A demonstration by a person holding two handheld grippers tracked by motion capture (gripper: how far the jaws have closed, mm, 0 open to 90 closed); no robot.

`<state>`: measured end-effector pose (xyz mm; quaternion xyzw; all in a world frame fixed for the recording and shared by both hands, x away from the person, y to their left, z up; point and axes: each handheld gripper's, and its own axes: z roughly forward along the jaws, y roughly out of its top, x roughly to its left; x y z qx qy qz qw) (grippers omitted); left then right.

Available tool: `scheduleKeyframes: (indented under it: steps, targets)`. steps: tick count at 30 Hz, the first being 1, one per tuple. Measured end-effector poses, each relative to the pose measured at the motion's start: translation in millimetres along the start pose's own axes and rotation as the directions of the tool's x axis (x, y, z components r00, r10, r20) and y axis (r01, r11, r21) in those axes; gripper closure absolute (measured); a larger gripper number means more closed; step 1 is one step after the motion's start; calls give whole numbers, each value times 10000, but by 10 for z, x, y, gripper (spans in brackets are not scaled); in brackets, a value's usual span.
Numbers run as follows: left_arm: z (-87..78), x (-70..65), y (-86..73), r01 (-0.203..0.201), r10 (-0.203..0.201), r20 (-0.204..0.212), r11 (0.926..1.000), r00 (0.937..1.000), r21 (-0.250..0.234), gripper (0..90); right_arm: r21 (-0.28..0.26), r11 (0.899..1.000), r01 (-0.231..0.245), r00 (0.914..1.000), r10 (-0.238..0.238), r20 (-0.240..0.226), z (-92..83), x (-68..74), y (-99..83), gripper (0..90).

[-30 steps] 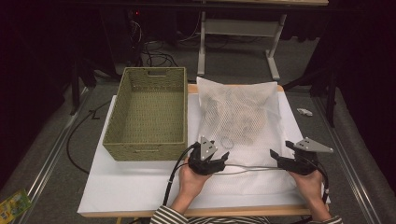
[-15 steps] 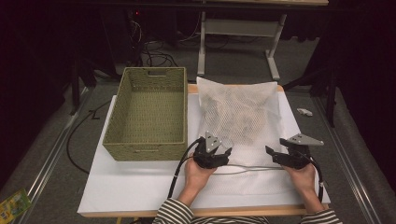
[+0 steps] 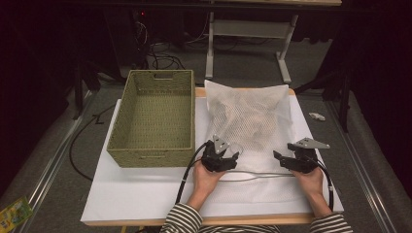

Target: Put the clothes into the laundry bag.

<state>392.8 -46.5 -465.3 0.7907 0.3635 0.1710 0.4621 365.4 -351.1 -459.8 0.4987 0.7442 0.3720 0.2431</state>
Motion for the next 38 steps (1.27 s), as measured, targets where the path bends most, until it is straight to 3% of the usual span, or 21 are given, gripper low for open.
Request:
scheduleKeyframes:
  steps: [6, 12, 14, 19, 26, 38]
  targets:
    - [55, 35, -59, 83, -82, -132, 9999, 9999, 71, 321, 149, 9999, -59, 9999, 57, 104, 61, -70, -71, 316]
    - [95, 20, -87, -85, 91, -234, 9997, 9997, 250, 312, 415, 9991, -67, 9996, 56, 267, 105, -76, -121, 315]
    - [106, 6, -100, -156, 173, -332, 9986, 9993, 508, 302, 452, 9989, 143, 9989, -163, 440, 109, -46, -130, 305]
    - [106, -40, -111, -416, 454, -670, 9975, 9967, 571, 295, 564, 9962, 657, 9917, -715, 1068, 121, 38, -141, 299]
    - [55, -1, -135, 27, -20, -530, 9999, 9986, 125, 311, 558, 9959, 711, 9893, -776, 1239, 114, 50, -151, 305]
    - [49, -15, -137, -165, 171, -456, 9998, 9988, 130, 307, 478, 9966, 665, 9881, -724, 1353, 104, 55, -158, 302]
